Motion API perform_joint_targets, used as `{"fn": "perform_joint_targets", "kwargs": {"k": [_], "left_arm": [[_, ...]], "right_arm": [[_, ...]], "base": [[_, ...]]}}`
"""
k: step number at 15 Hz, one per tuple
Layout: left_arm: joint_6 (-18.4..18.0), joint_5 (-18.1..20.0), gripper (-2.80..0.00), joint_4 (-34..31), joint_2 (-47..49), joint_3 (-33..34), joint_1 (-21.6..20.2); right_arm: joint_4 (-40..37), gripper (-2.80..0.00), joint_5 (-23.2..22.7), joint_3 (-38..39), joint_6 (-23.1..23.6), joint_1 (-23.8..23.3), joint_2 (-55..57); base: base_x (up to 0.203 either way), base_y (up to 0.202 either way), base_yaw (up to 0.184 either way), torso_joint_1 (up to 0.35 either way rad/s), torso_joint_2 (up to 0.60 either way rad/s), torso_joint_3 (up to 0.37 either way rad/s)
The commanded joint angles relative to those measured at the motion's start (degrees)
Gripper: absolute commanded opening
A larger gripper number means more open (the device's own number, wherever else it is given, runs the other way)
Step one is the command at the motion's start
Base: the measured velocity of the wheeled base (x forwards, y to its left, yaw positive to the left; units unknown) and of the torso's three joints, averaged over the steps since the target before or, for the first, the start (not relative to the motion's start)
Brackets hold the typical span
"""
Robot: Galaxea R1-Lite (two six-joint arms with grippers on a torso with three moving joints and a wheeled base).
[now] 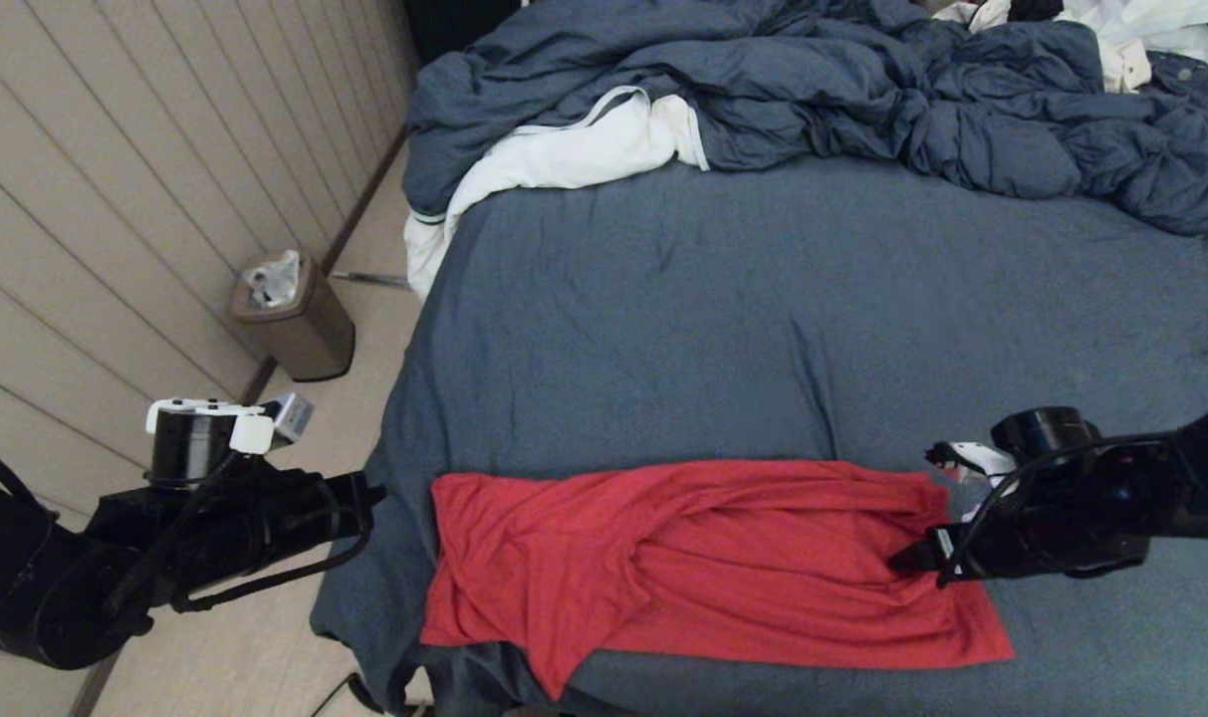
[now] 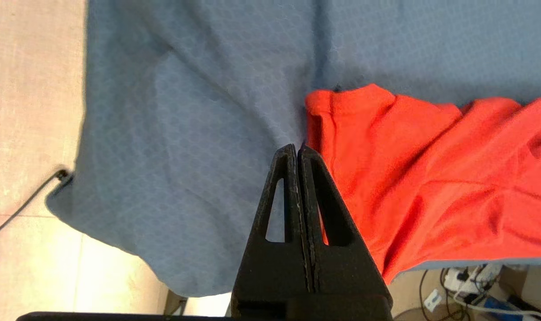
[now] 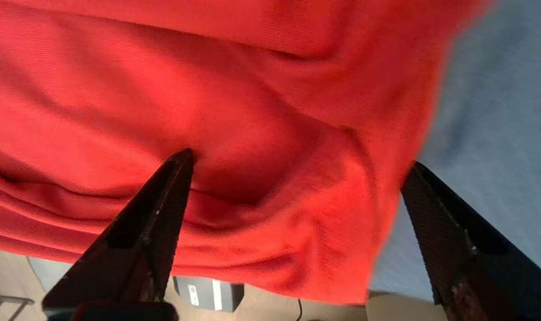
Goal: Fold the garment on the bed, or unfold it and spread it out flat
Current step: Fold the red T-shirt
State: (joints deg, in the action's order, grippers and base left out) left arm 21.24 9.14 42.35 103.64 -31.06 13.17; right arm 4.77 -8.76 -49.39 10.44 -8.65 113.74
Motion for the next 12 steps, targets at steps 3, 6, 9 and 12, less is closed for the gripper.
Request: {"fn": "perform_joint_targets", "kwargs": {"k": [3,6,9,12], "left_arm": [[0.12,0.08,-2.8,0.28,-1.07,0.21,0.02],[0.12,0.09,-2.8,0.28,-1.25,0.3,0.0],[0.12,0.06,-2.8,0.28,-1.25,0.3,0.01],[0.12,0.05,-2.8,0.6,-1.33,0.48,-0.04]], "right_arm": [[0.85,0.0,-0.2,0.68,0.02,0.34,0.87],[0.76,-2.8,-0.2,1.14,-0.07,1.18,1.04],[1.45,-2.8,-0.2,1.14,-0.07,1.35,1.28],[1.75,-2.8,-0.12,1.14,-0.07,1.35,1.83]], "base": [[0.0,0.0,0.0,0.0,0.0,0.0],[0.0,0.0,0.0,0.0,0.0,0.0],[0.0,0.0,0.0,0.0,0.0,0.0],[0.0,0.0,0.0,0.0,0.0,0.0]]}}
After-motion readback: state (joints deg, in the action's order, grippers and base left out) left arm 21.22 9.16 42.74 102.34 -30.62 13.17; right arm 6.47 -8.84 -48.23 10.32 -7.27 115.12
